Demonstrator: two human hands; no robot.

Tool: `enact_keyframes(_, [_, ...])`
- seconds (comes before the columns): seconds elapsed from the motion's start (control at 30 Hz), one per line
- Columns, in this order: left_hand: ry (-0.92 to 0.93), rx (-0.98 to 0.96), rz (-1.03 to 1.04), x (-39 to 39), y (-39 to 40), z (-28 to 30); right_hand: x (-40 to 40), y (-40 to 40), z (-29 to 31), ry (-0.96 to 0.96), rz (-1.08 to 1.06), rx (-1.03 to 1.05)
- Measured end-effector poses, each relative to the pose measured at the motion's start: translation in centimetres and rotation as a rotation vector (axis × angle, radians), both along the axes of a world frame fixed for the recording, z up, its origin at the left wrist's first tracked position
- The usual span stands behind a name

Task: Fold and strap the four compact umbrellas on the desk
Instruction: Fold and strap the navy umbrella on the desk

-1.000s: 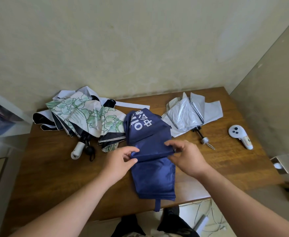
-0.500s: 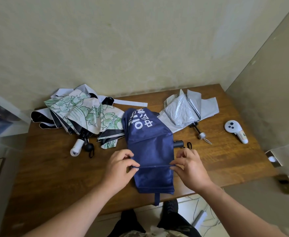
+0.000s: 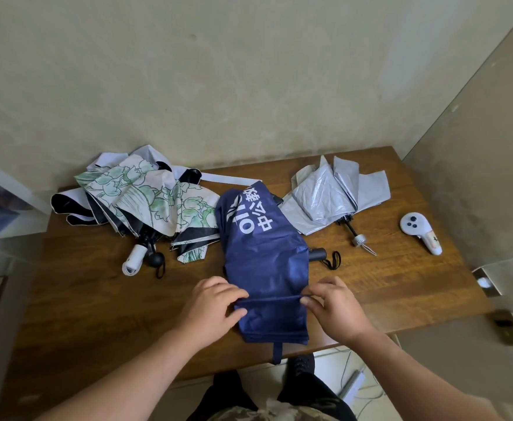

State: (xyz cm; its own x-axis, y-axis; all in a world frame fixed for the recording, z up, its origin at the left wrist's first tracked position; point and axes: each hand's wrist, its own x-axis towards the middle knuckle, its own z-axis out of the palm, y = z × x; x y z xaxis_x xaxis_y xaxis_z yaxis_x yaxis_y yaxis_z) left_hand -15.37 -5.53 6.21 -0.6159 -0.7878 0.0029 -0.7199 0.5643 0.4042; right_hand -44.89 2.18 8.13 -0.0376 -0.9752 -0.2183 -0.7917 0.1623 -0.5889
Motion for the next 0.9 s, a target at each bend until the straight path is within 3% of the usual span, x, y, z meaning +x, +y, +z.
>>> enact_keyframes(0.17, [0.047, 0.014, -0.010, -1.1, -1.1, -0.1, -0.4, -1.0, -0.2, -0.024, 0.065, -0.031])
enact_keyframes(0.4, [0.080, 0.047, -0.068, -1.9, -2.2, -0.1, 1.7, -4.4, 2.3, 0.225, 0.412, -0.249])
enact_keyframes(0.47, [0.112, 0.057, -0.074, -2.0, -2.3, 0.0, 3.9, -6.0, 3.3, 0.241, 0.519, -0.165])
enact_keyframes(0.57, [0.146, 0.102, 0.022, -1.9, -2.4, 0.7, 5.1, -8.3, 2.6, 0.288, 0.637, 0.141])
enact_keyframes(0.73, [0.086, 0.180, 0.172, -1.2, -3.2, 1.3, -0.6, -10.1, 0.4, 0.413, 0.525, 0.419])
enact_keyframes(0.83, [0.117, 0.232, 0.252, -1.2, -3.6, 1.5, -3.2, -9.1, -0.5, 0.292, 0.445, 0.371])
enact_keyframes(0.9, [0.166, 0.291, 0.308, -1.6, -3.9, 1.8, -3.4, -8.5, -0.6, 0.116, 0.369, 0.231])
